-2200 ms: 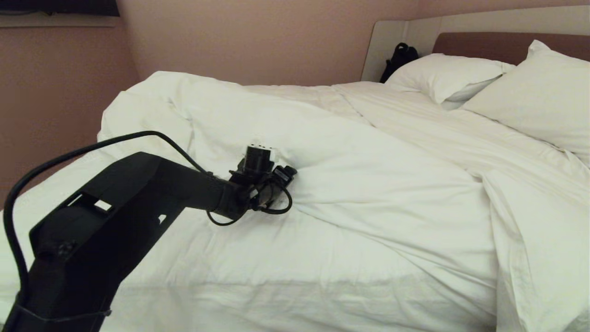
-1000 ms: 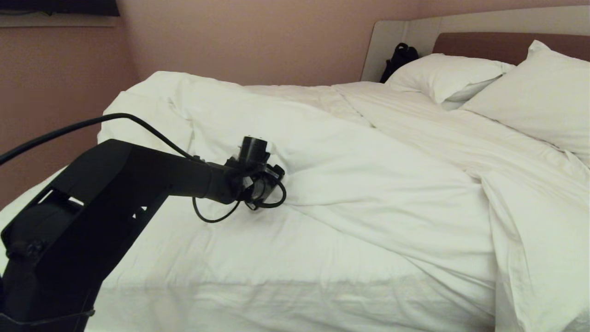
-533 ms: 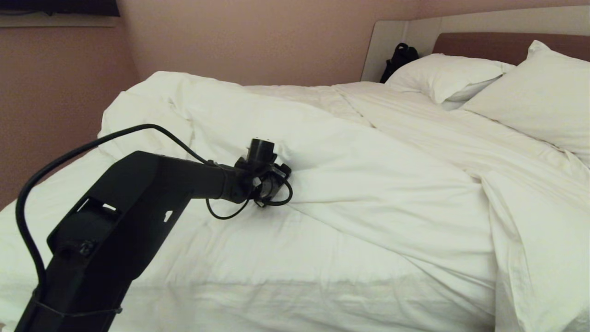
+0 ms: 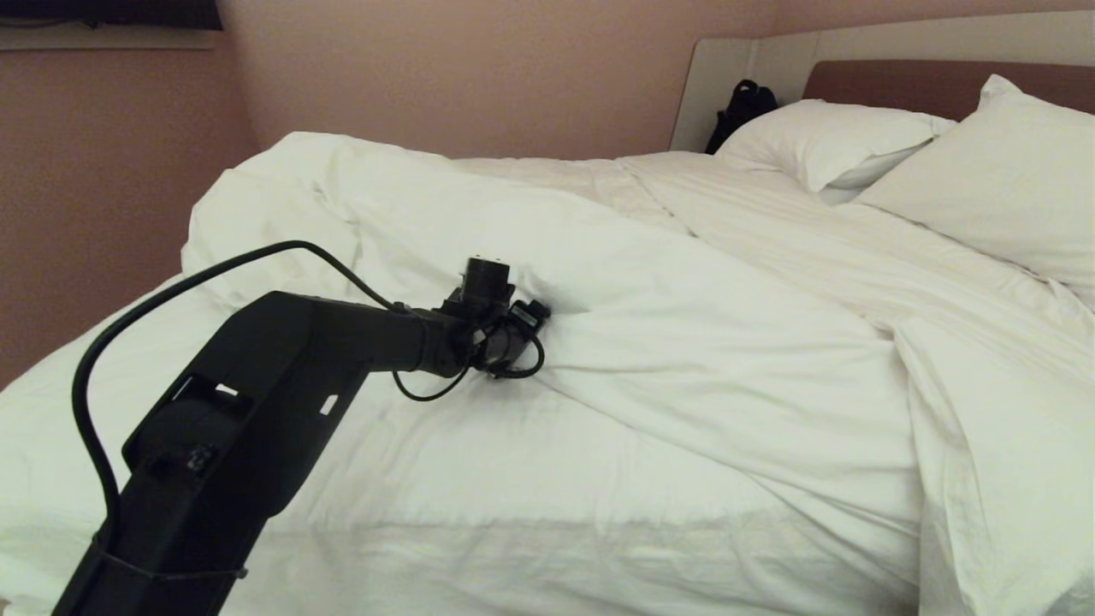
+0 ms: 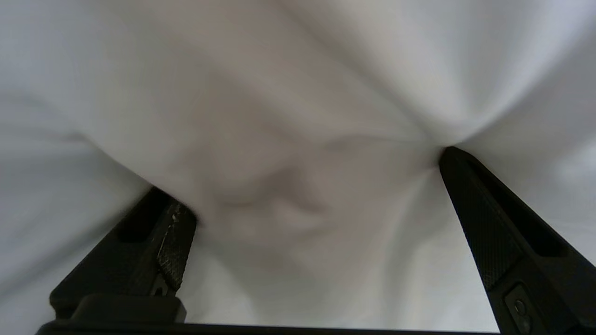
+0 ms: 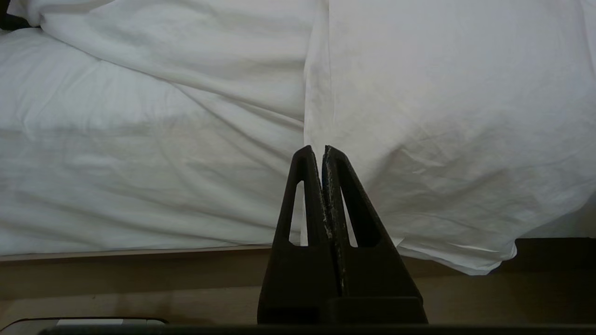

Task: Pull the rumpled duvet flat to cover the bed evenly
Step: Flatten the corners of the folded blanket

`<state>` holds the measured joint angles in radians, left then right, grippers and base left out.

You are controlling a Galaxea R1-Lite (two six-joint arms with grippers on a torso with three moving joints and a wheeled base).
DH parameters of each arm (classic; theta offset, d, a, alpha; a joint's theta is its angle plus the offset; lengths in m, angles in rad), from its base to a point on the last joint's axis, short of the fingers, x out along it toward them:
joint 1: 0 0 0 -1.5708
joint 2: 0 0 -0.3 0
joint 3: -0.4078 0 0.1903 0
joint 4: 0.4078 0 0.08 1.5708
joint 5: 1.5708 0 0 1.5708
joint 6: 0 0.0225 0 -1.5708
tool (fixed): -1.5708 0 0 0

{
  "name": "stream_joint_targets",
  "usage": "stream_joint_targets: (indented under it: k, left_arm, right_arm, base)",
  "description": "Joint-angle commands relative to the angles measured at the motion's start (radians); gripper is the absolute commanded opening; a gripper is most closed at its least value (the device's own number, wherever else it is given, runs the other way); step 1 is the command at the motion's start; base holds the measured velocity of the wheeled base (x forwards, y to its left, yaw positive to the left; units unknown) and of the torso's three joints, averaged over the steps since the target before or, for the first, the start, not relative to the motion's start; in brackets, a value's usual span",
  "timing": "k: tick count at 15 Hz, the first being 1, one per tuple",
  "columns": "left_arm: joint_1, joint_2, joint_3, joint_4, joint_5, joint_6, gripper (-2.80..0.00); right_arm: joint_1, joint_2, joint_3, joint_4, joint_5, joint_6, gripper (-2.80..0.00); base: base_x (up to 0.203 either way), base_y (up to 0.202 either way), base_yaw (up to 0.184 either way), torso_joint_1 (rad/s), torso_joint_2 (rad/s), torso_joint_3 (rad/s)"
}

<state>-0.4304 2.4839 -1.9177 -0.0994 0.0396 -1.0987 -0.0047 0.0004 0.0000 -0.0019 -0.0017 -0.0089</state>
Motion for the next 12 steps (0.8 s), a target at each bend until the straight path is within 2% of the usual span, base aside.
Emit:
stream_joint_targets:
  k: [1,4,6,12]
  left_arm:
    - [0.001,-0.017,-0.001,-0.024,-0.020,-0.007,0.00]
    - [0.002,-0.034,-0.001,-0.039,-0.053,-0.007,0.00]
    - [0.004,-0.051,0.013,-0.048,-0.098,-0.001,0.00]
    - [0.004,-0.062,0.014,-0.036,-0.115,0.066,0.00]
  right_arm:
    - [0.000,0.000,0.000,0.000,0.000,0.000,-2.80]
    - [0.000,0.000,0.000,0.000,0.000,0.000,-2.80]
    - [0.000,0.000,0.000,0.000,0.000,0.000,-2.80]
    - [0.000,0.000,0.000,0.000,0.000,0.000,-2.80]
  base:
    - [0.000,0.000,0.000,0.000,0.00,0.000]
    - [0.000,0.000,0.000,0.000,0.00,0.000]
    - [0.000,0.000,0.000,0.000,0.00,0.000]
    - [0.000,0.000,0.000,0.000,0.00,0.000]
